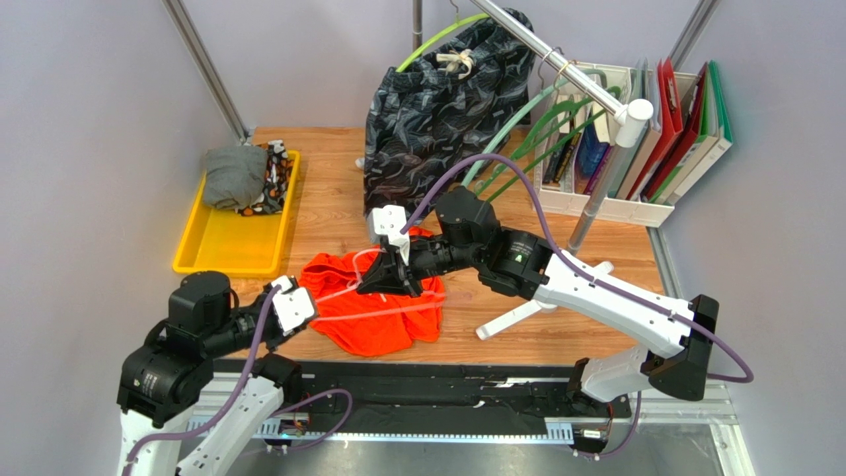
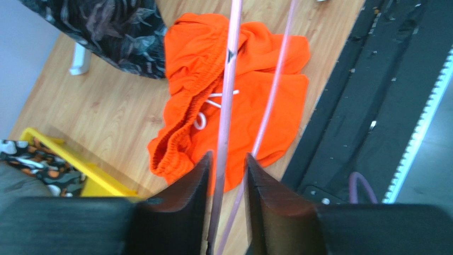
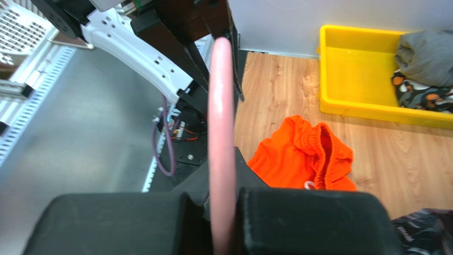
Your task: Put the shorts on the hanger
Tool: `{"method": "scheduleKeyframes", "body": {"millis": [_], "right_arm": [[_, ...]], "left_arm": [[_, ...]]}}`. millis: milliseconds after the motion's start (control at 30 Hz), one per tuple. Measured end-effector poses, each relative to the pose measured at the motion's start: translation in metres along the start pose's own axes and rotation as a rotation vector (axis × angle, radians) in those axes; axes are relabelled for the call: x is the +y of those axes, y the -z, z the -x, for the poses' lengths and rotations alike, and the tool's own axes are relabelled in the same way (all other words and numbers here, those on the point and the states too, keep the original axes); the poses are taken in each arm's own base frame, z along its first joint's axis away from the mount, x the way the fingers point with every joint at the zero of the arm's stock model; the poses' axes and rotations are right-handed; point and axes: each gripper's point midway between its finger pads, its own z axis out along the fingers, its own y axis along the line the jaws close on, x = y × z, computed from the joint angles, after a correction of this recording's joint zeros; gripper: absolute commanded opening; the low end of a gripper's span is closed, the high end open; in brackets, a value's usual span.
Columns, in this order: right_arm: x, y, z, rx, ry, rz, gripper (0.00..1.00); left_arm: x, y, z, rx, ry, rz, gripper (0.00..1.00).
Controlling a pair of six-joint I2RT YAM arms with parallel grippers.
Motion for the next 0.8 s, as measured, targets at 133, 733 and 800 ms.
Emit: {"method": "scheduleKeyframes", "body": {"millis": [133,733,800], "right_arm": [[-0.006,-0.003,-0.010,0.016,0.023,-0.028,0.00],[-0.078,0.022,-0.107,0.385,0.162,-0.379,0.00],[-0.083,0.028,-0.113,0.421,0.167,-0.417,0.00]], "left_arm": [[0.011,-0.001,-0.002,0.023,0.036,0.051,0.93],[0.158,-0.018,-0.024,0.320,0.460,0.496,0.61],[0.168,-0.034,-0.048,0.385,0.562,0.449,0.63]]}}
